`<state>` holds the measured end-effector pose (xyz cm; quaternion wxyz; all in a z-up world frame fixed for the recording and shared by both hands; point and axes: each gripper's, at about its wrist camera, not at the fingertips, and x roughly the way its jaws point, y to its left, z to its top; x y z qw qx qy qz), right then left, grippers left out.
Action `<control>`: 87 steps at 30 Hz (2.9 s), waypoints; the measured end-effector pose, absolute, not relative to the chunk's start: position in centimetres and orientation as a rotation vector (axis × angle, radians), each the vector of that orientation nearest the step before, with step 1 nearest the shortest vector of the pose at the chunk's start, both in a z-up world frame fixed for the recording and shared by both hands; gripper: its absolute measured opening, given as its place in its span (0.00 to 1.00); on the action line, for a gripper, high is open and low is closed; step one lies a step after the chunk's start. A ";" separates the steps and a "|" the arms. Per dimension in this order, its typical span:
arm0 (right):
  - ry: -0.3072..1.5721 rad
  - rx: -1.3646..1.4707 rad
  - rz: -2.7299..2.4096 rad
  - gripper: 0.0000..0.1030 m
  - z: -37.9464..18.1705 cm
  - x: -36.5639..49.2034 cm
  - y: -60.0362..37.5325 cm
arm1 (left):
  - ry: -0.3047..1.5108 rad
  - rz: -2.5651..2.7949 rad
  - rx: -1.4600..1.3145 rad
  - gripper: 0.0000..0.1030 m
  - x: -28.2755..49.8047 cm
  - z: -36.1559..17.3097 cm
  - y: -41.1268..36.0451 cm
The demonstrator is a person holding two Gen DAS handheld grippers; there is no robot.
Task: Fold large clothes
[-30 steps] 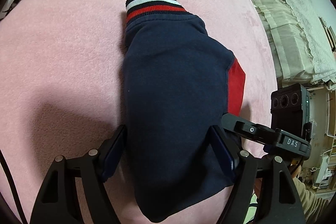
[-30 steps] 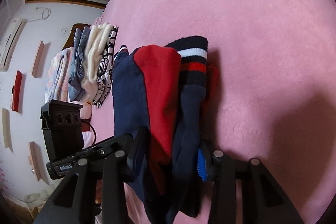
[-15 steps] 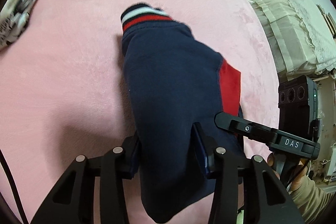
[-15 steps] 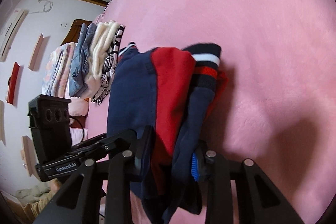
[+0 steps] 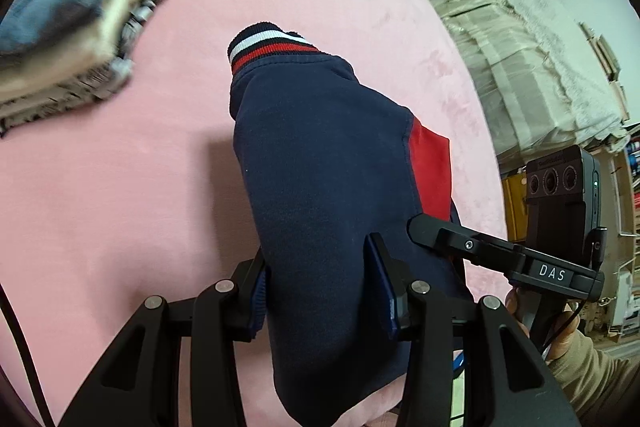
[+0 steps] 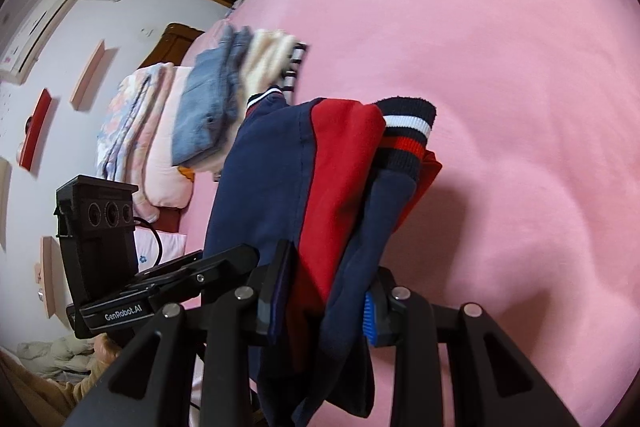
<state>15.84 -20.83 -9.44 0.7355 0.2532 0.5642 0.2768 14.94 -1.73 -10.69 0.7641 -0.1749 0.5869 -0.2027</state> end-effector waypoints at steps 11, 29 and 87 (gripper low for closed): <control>1.104 0.553 0.729 0.29 -1.0 19.4 -5.4 | 1.137 -0.410 -0.333 0.41 18.6 0.0 15.6; 1.089 0.520 0.715 0.29 -4.1 39.9 11.8 | 1.022 -0.348 -0.267 0.42 39.1 -3.2 32.0; 1.120 -0.012 0.262 0.66 5.4 5.5 -7.6 | 1.105 0.040 -0.093 0.79 3.4 3.8 7.5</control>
